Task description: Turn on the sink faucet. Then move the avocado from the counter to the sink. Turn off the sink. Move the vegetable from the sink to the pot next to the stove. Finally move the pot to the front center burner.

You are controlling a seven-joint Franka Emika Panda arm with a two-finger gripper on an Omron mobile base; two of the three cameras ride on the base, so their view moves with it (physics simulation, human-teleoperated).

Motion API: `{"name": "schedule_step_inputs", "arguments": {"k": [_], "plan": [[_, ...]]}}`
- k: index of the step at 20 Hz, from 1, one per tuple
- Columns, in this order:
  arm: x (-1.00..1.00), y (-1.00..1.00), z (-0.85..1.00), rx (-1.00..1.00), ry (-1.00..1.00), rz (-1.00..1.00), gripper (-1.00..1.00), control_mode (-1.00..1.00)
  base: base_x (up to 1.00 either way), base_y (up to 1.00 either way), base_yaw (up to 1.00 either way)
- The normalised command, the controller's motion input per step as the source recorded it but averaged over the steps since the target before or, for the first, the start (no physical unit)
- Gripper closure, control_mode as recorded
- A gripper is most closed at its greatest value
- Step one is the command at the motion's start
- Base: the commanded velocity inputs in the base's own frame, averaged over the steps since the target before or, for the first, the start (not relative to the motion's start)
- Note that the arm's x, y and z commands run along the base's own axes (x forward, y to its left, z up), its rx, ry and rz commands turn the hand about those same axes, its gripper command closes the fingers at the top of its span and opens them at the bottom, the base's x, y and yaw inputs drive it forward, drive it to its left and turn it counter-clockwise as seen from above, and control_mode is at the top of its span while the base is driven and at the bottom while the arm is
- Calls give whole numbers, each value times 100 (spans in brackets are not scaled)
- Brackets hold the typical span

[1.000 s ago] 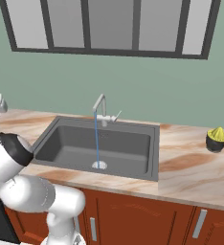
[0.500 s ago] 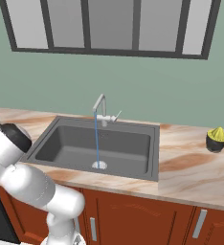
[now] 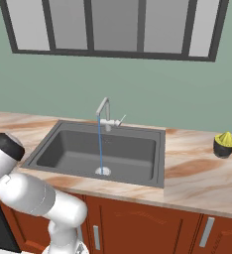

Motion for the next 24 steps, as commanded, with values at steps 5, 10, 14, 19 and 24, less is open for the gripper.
{"name": "schedule_step_inputs", "arguments": {"k": [5,10,14,19,24], "plan": [[-38,0,-39,21,9,-23,-100,-100,0,0,0],[-13,-15,-42,14,16,-12,-100,-100,0,0,0],[11,-11,-35,7,15,-2,-100,-100,0,0,0],[24,2,-24,0,14,0,-100,-100,0,0,0],[33,37,0,-1,7,2,-100,-100,0,0,0]]}}
